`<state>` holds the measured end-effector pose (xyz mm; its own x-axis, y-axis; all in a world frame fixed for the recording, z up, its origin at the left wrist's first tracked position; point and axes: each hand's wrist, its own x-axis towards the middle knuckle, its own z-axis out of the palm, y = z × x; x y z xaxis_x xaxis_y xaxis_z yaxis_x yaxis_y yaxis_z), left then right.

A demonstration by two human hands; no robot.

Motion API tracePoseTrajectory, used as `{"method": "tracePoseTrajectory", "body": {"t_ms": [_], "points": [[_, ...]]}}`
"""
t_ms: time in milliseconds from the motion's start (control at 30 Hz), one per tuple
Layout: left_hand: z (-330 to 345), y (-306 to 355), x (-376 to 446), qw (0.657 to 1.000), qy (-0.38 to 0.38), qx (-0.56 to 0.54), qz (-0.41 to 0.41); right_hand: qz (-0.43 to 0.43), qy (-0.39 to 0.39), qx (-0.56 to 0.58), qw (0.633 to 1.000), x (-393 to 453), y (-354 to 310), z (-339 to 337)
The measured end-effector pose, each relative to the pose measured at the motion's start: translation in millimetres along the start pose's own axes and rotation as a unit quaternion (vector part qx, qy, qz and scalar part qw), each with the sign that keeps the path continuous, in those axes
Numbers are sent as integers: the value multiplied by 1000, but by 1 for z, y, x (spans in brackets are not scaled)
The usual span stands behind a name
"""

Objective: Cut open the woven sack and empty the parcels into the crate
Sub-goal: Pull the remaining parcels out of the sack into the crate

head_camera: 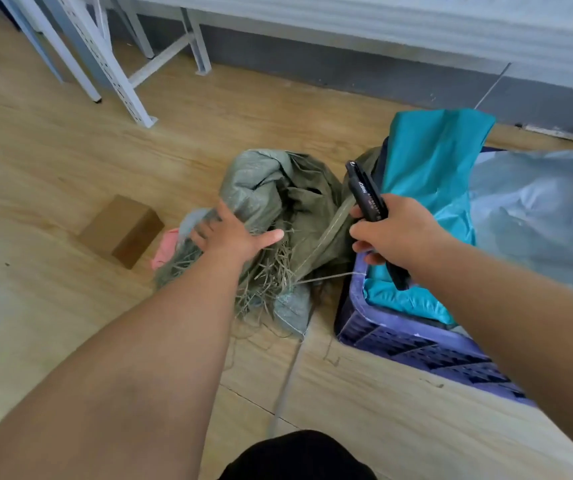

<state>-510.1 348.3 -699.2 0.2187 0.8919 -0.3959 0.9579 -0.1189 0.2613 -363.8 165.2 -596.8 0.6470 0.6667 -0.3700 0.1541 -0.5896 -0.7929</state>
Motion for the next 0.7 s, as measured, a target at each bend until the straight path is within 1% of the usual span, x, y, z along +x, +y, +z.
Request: {"method": "tracePoseTrajectory", "body": {"t_ms": [33, 67, 100, 133, 167, 200, 233, 267, 300, 333, 367, 433, 467, 500, 533, 567, 600, 633, 667, 700], "points": [[2, 5, 3, 996, -77, -27, 25, 10, 5, -1, 1000, 2, 1, 1], [6, 14, 3, 984, -158, -59, 64, 19, 11, 1, 1000, 3, 3, 2], [12, 26, 0, 965, -224, -81, 110, 27, 16, 3, 1000, 4, 4, 3], [21, 38, -4, 949, -264, -77, 154, 31, 21, 2, 999, 5, 6, 3], [30, 49, -10, 942, -273, -47, 188, 33, 27, -3, 999, 6, 7, 4], [39, 57, -14, 948, -242, 2, 207, 32, 33, -12, 999, 7, 8, 5], [50, 60, -18, 963, -161, 61, 210, 30, 37, -18, 999, 8, 8, 5], [59, 59, -23, 971, -48, 104, 208, 28, 38, -18, 999, 8, 7, 5], [64, 57, -26, 967, 54, 121, 219, 25, 36, -11, 999, 8, 5, 4], [68, 55, -27, 958, 109, 106, 242, 22, 28, -1, 999, 7, 4, 3], [69, 52, -26, 960, 99, 76, 250, 17, 11, 4, 1000, 5, 2, 3], [61, 49, -24, 968, 13, -30, 248, 10, -48, -16, 999, -1, 1, 4], [56, 48, -25, 965, -8, -79, 248, 14, -81, -36, 996, -4, 1, 6], [50, 46, -29, 959, 3, -127, 252, 22, -110, -59, 992, -7, 1, 8], [43, 44, -36, 948, 34, -181, 261, 30, -129, -81, 988, -9, 2, 11], [37, 41, -45, 929, 53, -241, 277, 37, -140, -98, 985, -10, 2, 13], [32, 36, -54, 911, 30, -291, 290, 43, -148, -104, 983, -11, 1, 14], [28, 31, -64, 900, -52, -312, 301, 50, -156, -93, 982, -12, 0, 14], [24, 27, -76, 894, -161, -284, 306, 56, -165, -73, 982, -12, 0, 14], [20, 21, -87, 891, -259, -216, 304, 56, -167, -59, 983, -11, 1, 12]]}}
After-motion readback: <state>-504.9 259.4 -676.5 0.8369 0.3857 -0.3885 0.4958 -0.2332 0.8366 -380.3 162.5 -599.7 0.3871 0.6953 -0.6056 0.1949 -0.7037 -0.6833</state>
